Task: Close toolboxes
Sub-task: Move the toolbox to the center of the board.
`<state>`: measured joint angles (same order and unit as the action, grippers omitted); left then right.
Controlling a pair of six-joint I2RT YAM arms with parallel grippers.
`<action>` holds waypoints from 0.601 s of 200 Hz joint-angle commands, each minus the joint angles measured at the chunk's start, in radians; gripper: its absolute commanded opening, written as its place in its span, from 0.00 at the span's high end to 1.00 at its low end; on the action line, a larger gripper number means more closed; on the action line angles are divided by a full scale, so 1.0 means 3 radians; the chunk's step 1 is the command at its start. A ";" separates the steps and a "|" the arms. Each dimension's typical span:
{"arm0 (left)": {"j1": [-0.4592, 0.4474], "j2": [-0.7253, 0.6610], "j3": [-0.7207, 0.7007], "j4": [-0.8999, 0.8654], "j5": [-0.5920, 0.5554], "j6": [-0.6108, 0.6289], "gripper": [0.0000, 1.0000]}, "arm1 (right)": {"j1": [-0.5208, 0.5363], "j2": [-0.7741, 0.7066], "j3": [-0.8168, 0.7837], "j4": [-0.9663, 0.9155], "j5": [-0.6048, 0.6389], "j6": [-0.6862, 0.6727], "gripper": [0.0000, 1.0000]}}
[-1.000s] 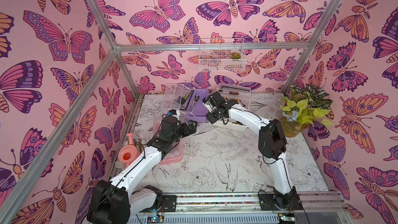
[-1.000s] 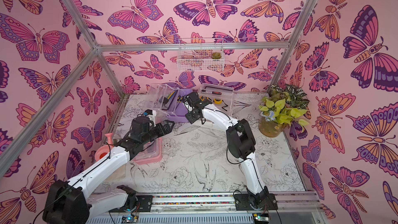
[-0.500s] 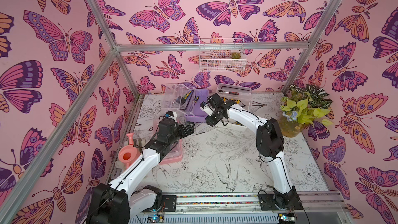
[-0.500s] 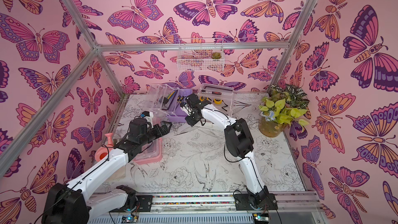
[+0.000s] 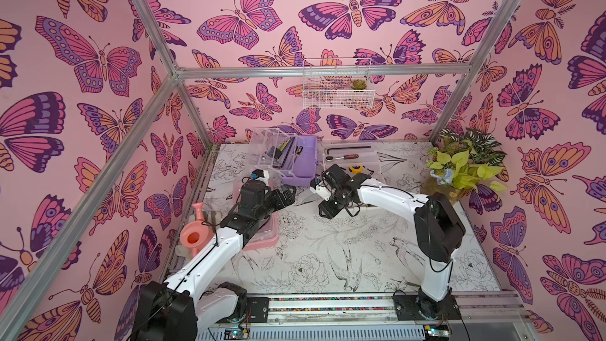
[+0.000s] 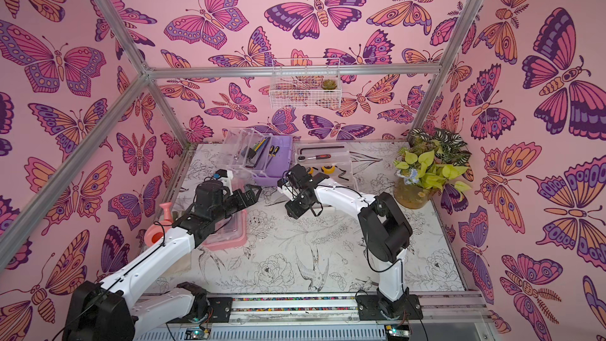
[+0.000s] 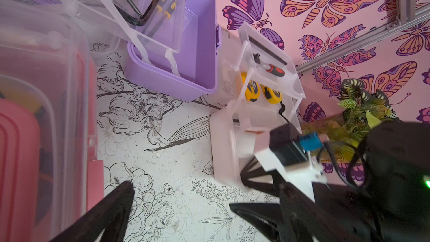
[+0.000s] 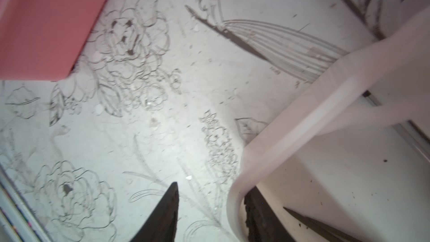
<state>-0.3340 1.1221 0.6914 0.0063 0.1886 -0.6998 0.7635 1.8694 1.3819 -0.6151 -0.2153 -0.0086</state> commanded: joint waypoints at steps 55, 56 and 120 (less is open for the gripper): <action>0.0019 0.0110 -0.0015 0.0037 0.0193 -0.0007 0.00 | 0.0513 -0.0560 -0.0482 0.0334 -0.0757 0.0792 0.42; 0.0019 0.0110 -0.0014 0.0036 0.0196 -0.0008 0.00 | 0.0513 -0.0565 -0.0473 0.0338 -0.0751 0.0794 0.42; -0.0108 0.0118 -0.0018 -0.0031 0.0188 0.0014 0.03 | -0.0081 -0.0963 -0.0088 0.0056 0.0218 0.0842 0.41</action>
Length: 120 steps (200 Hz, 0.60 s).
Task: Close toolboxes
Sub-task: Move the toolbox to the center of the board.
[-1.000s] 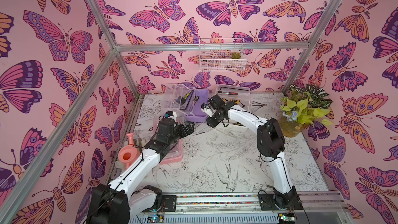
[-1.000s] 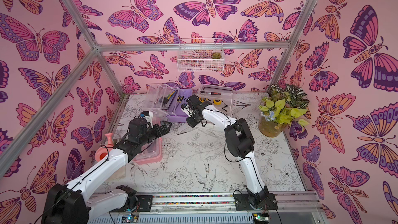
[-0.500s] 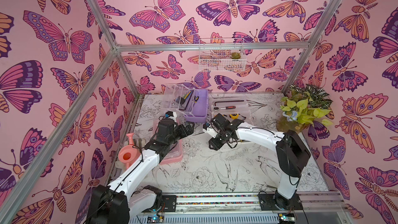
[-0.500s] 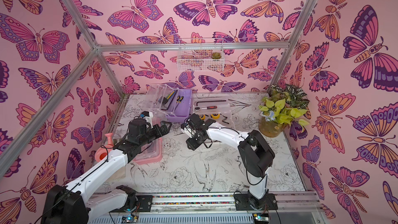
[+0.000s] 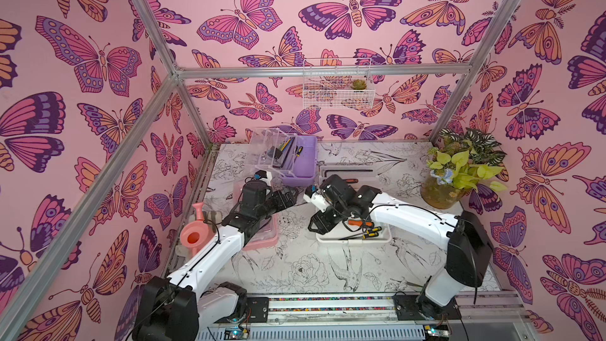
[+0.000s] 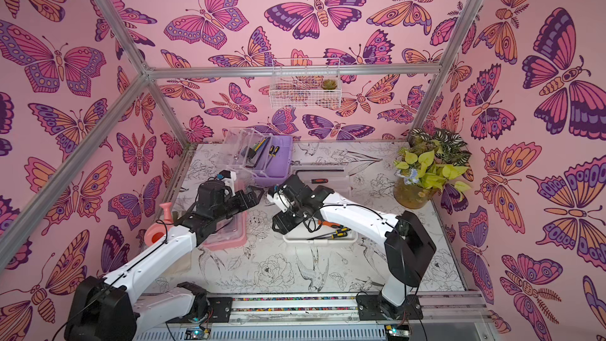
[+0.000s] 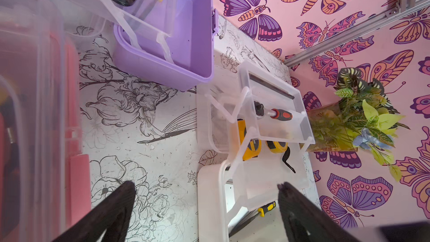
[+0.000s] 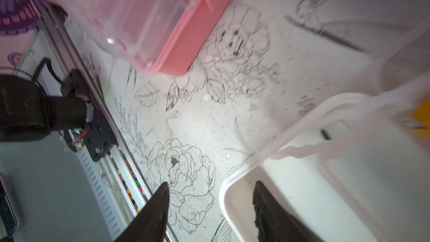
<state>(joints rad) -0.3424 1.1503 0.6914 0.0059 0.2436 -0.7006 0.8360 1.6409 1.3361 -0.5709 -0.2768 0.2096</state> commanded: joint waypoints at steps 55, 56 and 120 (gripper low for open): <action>-0.0533 0.0372 0.0026 -0.0123 -0.0070 -0.0021 0.05 | -0.1279 -0.0727 -0.0192 0.0132 0.1020 0.0267 0.40; -0.0545 0.0373 0.0027 -0.0125 -0.0070 -0.0024 0.05 | -0.1299 -0.0733 -0.0198 0.0135 0.1017 0.0275 0.40; -0.1049 0.0900 0.0105 -0.0356 -0.0152 0.0003 0.06 | -0.2416 -0.0824 -0.0410 0.0177 0.0893 0.0533 0.38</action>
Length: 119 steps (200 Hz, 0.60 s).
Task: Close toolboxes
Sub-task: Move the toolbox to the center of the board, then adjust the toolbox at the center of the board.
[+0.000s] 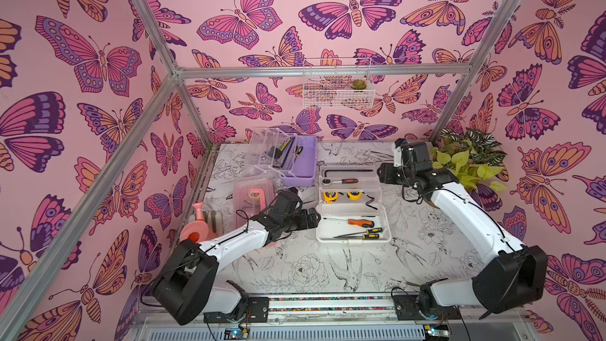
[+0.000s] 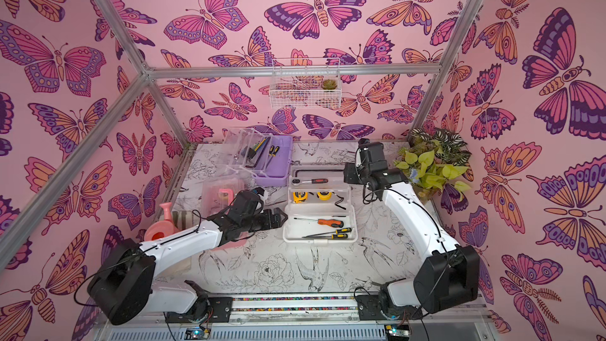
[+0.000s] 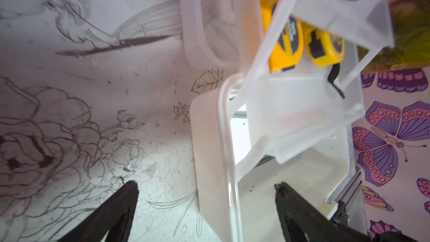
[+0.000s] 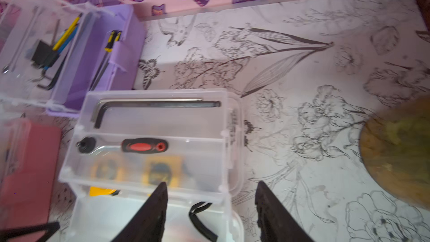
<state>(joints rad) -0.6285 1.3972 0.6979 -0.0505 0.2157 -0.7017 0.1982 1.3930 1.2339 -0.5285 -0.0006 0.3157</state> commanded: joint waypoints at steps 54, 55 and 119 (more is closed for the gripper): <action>-0.0179 0.0080 0.0120 -0.0662 -0.0198 0.0215 0.10 | -0.0594 0.0340 -0.0109 0.0154 -0.0315 0.0200 0.40; -0.0180 0.0079 0.0122 -0.0676 -0.0205 0.0221 0.10 | -0.0592 0.0351 -0.0104 0.0150 -0.0328 0.0200 0.40; 0.0020 0.0098 0.0254 -0.1333 -0.0818 0.0312 0.10 | -0.0584 0.0874 0.0092 0.0200 -0.0888 0.0154 0.51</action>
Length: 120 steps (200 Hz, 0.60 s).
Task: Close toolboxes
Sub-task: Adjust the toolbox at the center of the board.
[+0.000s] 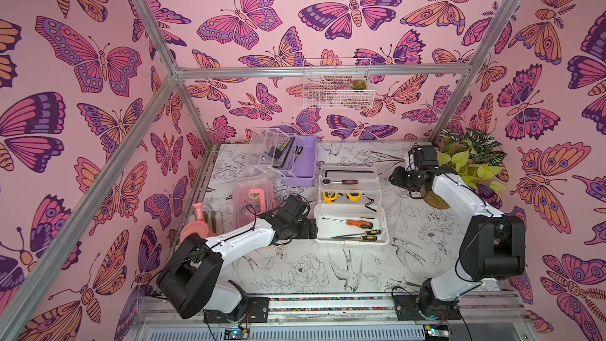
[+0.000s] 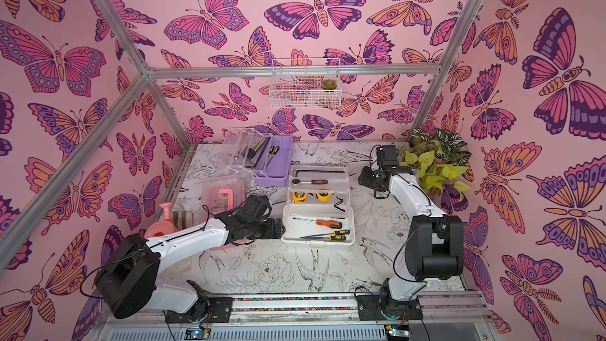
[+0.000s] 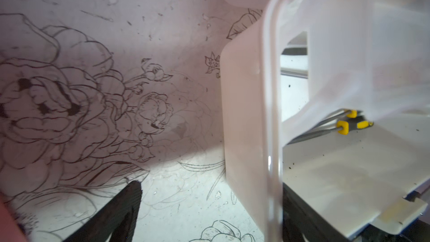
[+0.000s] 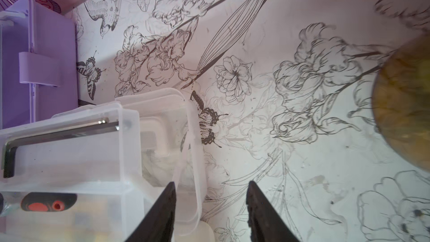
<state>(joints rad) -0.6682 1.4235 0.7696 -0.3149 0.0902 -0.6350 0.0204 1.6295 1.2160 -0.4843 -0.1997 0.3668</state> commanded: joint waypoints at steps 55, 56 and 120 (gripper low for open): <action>0.0352 0.0043 0.0219 -0.0435 -0.0491 0.0268 0.08 | 0.0062 0.0352 0.0174 0.0166 -0.0356 0.0013 0.55; 0.0351 0.0047 0.0223 -0.0437 -0.0488 0.0269 0.08 | 0.0066 0.0359 0.0175 0.0167 -0.0359 0.0014 0.55; 0.0351 0.0123 0.0234 -0.0336 -0.0298 0.0184 0.08 | 0.0110 0.0547 0.0101 0.0220 -0.0241 0.0112 0.60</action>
<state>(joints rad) -0.5686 1.4616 0.8444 -0.4015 -0.0040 -0.5812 0.0475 1.7763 1.2457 -0.4374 -0.2775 0.3759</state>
